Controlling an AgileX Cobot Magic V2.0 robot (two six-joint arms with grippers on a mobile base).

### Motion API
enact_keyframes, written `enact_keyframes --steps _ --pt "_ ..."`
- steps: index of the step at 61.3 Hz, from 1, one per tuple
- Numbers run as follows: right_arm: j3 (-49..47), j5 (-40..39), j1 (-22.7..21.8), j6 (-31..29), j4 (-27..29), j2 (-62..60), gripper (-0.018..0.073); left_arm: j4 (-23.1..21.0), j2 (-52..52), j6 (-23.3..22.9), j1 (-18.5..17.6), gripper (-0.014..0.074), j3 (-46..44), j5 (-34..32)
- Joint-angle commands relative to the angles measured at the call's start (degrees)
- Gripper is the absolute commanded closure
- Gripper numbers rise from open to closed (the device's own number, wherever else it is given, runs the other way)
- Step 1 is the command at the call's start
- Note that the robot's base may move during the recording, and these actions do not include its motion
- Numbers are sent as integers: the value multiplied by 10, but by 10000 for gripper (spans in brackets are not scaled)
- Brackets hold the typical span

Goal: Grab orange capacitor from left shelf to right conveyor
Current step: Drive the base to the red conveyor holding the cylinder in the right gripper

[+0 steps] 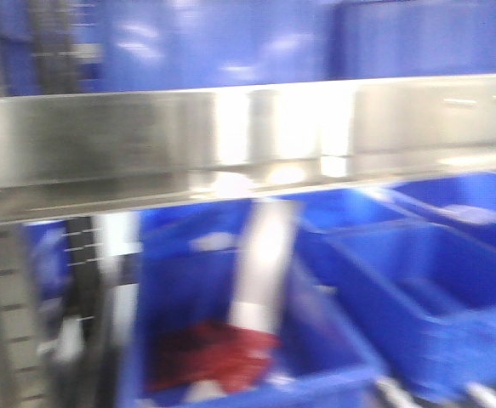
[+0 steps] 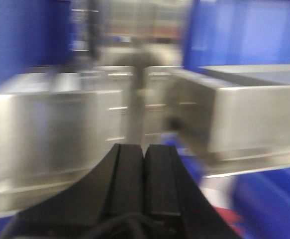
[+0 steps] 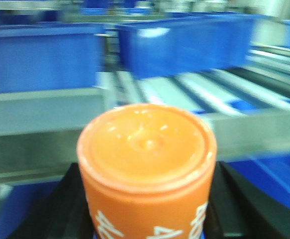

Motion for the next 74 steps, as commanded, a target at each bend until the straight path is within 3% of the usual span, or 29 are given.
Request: enact_keyframes --steps 1,74 --pt "-16 -50 1 -2 -9 7 522 -1 -7 0 -3 723 -2 -49" --pt "-16 -50 1 -2 -9 7 522 -1 -7 0 -3 723 -2 -49"
